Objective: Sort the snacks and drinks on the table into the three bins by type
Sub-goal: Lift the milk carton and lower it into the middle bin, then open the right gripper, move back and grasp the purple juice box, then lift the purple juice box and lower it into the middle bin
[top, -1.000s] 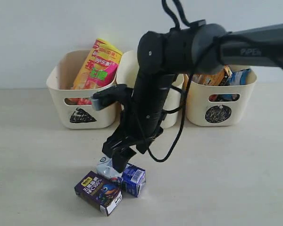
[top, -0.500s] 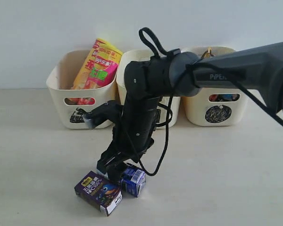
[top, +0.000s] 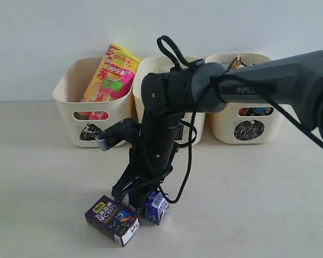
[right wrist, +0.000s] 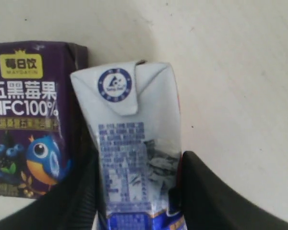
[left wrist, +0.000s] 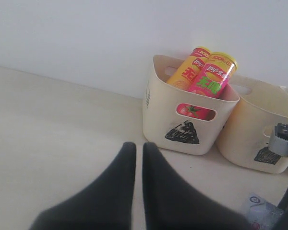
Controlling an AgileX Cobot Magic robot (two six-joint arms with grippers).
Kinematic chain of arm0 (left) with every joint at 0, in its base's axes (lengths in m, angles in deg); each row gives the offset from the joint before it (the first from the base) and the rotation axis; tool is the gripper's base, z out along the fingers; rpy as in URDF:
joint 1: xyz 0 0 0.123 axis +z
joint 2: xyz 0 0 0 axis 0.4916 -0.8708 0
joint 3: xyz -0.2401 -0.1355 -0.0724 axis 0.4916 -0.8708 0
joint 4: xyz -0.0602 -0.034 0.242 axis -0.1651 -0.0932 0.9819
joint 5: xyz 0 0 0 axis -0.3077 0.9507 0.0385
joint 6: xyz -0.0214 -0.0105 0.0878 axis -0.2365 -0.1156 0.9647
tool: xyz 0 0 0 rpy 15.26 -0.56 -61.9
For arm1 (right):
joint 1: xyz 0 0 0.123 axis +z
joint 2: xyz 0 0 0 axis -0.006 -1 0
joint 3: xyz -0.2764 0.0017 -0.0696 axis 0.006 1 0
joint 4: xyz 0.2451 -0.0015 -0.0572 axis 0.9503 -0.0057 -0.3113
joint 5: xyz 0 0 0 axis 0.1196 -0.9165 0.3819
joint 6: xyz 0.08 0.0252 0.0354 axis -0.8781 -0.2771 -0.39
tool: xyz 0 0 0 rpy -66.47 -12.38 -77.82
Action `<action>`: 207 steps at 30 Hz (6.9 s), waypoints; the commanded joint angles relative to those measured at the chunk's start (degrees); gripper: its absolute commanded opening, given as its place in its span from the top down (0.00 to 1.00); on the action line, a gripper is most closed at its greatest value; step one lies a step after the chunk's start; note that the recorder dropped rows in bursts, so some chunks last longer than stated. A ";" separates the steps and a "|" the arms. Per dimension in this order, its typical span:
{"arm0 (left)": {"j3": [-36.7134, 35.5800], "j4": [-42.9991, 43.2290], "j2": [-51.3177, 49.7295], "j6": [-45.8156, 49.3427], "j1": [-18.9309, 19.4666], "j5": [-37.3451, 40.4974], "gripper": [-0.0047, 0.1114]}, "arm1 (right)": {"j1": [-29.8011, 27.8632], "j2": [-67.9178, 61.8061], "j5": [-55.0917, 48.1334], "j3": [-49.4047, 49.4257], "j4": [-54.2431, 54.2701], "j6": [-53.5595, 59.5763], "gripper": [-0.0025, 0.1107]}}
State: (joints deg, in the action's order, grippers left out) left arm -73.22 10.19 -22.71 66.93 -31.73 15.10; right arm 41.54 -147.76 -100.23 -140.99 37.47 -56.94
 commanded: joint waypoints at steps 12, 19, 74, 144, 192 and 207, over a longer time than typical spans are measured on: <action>-0.21 0.05 0.21 0.07 -0.28 0.30 0.92 | -0.16 17.85 2.11 -0.18 -9.59 0.45 0.97; -0.21 0.05 0.21 0.07 -0.28 0.30 0.92 | -1.40 22.16 10.24 -0.18 -26.97 -9.21 0.97; -0.21 0.05 0.21 0.07 -0.28 0.30 0.92 | -14.34 17.95 23.54 -0.18 -28.93 -22.02 0.98; -0.21 0.05 0.21 0.07 -0.28 0.30 0.92 | 9.97 -2.17 8.96 -0.06 -5.69 -4.50 0.72; -0.21 0.05 0.21 0.07 -0.28 0.30 0.92 | -12.13 13.83 46.26 -0.16 -28.93 -12.68 0.98; -0.21 0.05 0.21 0.07 -0.28 0.30 0.92 | -12.68 6.26 45.97 -0.16 -28.93 -14.81 0.74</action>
State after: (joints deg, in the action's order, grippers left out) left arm -73.22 10.19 -22.71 66.93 -31.73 15.10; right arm 29.12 -141.32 -55.82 -140.99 8.30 -71.32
